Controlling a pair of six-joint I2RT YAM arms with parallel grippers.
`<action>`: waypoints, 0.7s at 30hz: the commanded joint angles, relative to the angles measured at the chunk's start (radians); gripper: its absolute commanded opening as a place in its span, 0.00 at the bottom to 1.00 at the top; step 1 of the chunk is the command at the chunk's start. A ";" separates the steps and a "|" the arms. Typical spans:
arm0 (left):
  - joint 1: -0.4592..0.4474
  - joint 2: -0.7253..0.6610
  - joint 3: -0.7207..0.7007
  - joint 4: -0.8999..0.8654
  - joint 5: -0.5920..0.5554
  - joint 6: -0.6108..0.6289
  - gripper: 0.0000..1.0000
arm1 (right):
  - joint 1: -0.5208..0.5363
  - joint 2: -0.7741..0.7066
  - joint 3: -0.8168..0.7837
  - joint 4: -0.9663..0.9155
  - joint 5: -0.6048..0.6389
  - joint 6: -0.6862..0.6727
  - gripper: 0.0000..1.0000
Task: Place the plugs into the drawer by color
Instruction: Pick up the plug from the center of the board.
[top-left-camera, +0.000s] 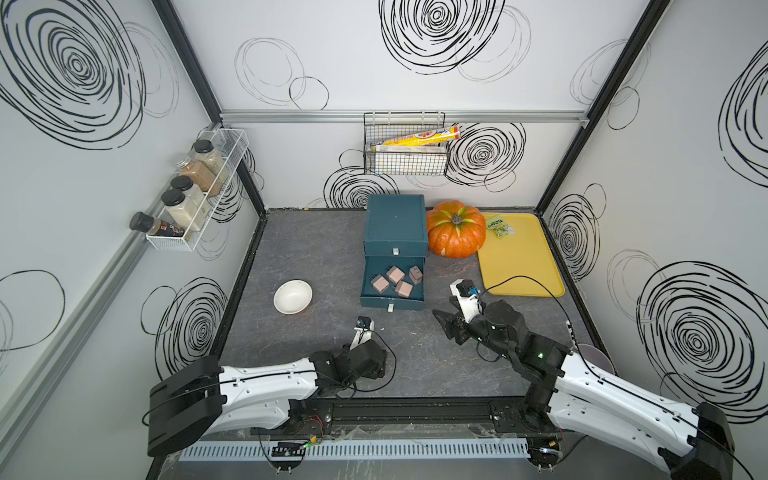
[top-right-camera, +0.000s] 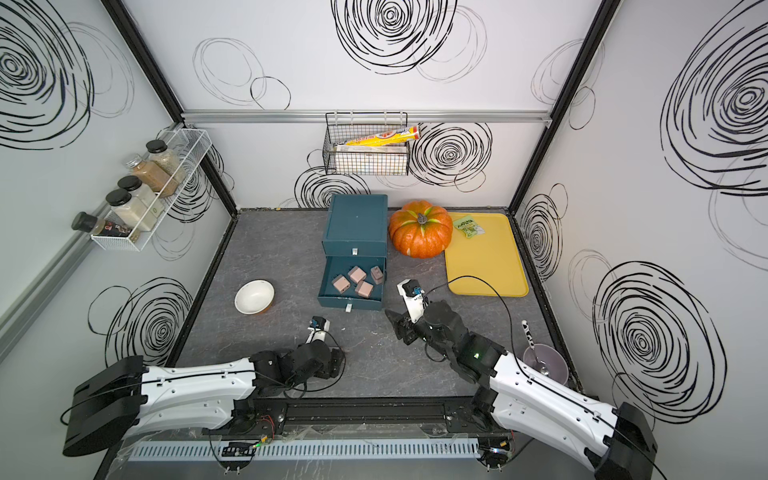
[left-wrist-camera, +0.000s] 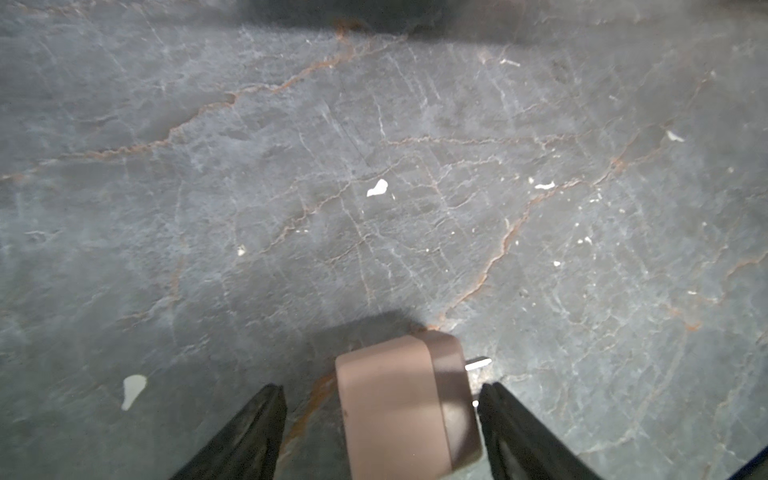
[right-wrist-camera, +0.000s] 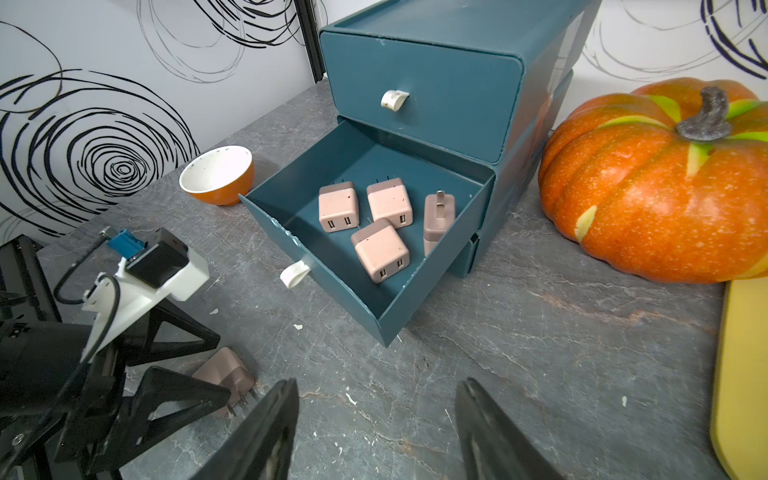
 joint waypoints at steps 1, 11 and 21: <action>-0.013 0.041 0.037 -0.026 -0.038 -0.015 0.76 | 0.002 -0.016 -0.014 0.024 0.016 0.009 0.65; -0.023 0.068 0.058 -0.036 -0.047 -0.015 0.48 | 0.002 -0.019 -0.019 0.026 0.026 0.009 0.65; -0.010 -0.121 0.282 -0.121 -0.062 0.131 0.35 | 0.002 -0.037 -0.030 0.037 0.029 0.014 0.65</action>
